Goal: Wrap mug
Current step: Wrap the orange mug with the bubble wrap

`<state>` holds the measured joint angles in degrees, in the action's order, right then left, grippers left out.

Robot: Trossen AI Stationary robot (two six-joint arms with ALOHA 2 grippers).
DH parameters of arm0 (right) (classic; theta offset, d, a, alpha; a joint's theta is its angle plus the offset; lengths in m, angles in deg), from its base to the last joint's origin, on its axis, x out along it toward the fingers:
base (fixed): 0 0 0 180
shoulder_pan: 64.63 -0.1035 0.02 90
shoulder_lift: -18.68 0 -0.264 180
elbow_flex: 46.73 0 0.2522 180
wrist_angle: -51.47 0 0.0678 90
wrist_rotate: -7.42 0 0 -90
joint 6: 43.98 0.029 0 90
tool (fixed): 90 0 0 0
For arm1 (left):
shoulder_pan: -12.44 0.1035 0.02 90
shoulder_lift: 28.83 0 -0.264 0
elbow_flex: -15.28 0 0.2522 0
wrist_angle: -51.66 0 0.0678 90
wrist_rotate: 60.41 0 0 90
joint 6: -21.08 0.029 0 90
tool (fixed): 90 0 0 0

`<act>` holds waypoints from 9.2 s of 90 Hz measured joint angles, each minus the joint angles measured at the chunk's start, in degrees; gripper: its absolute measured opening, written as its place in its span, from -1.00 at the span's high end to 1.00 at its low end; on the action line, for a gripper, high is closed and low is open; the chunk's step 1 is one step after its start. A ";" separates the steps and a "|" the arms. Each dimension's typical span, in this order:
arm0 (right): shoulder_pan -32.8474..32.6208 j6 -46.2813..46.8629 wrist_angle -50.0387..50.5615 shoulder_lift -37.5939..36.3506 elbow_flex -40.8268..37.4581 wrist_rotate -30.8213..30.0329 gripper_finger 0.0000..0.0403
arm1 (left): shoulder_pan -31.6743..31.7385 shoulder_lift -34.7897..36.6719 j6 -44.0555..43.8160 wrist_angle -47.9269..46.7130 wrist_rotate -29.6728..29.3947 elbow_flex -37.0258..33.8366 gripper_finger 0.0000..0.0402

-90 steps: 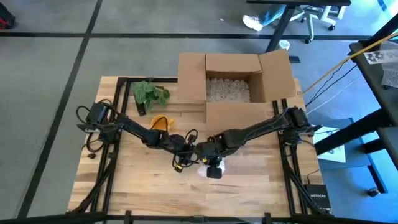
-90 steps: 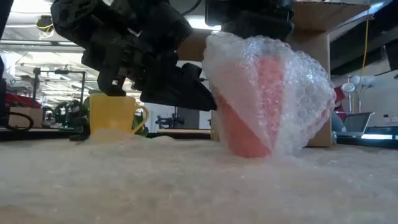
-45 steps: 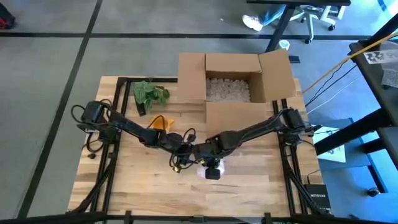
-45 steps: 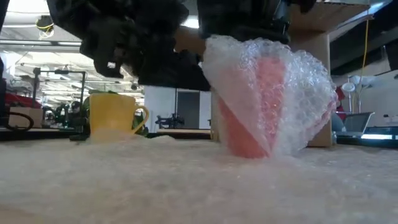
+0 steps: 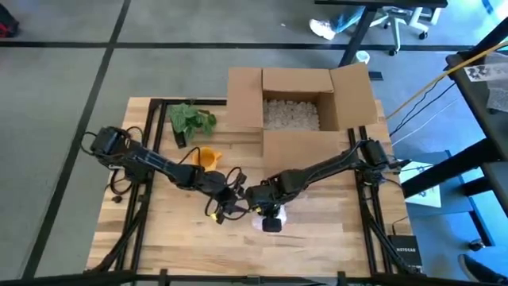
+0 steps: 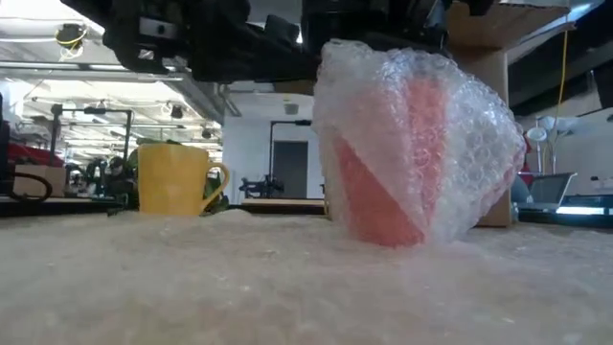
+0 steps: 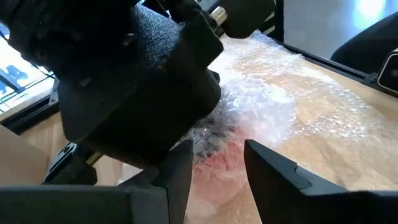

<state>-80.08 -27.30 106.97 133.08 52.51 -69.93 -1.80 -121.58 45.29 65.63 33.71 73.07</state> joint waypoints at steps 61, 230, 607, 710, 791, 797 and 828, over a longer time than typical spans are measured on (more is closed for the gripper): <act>0.05 -0.42 -1.22 -1.43 -0.21 -1.09 1.00 | -3.06 -0.35 -2.62 -3.30 -0.29 0.26 0.93; -0.28 -2.77 -6.36 -12.27 -0.01 -8.07 1.00 | -1.41 -7.02 -0.87 7.77 -2.34 0.20 1.00; -0.03 -5.72 3.06 -8.90 3.66 2.23 1.00 | 0.87 -8.83 6.51 4.21 4.12 2.69 1.00; 1.93 -6.49 -22.27 -5.69 -13.76 9.05 1.00 | -0.41 -2.74 2.75 -4.79 4.96 2.58 1.00; 2.68 -4.99 -24.68 -5.60 -13.91 8.48 1.00 | -4.18 -17.91 0.63 7.71 3.62 4.87 1.00; 3.30 -5.09 -23.47 -5.60 -13.89 7.91 1.00 | -3.32 -17.94 1.66 7.43 2.73 5.25 1.00; 6.16 -6.22 -12.82 -5.81 -13.80 5.96 1.00 | 3.21 -17.88 1.70 6.21 -0.48 5.25 1.00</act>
<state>-73.92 -33.52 94.15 127.27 38.71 -63.97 1.41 -139.46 46.99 71.84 33.22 78.32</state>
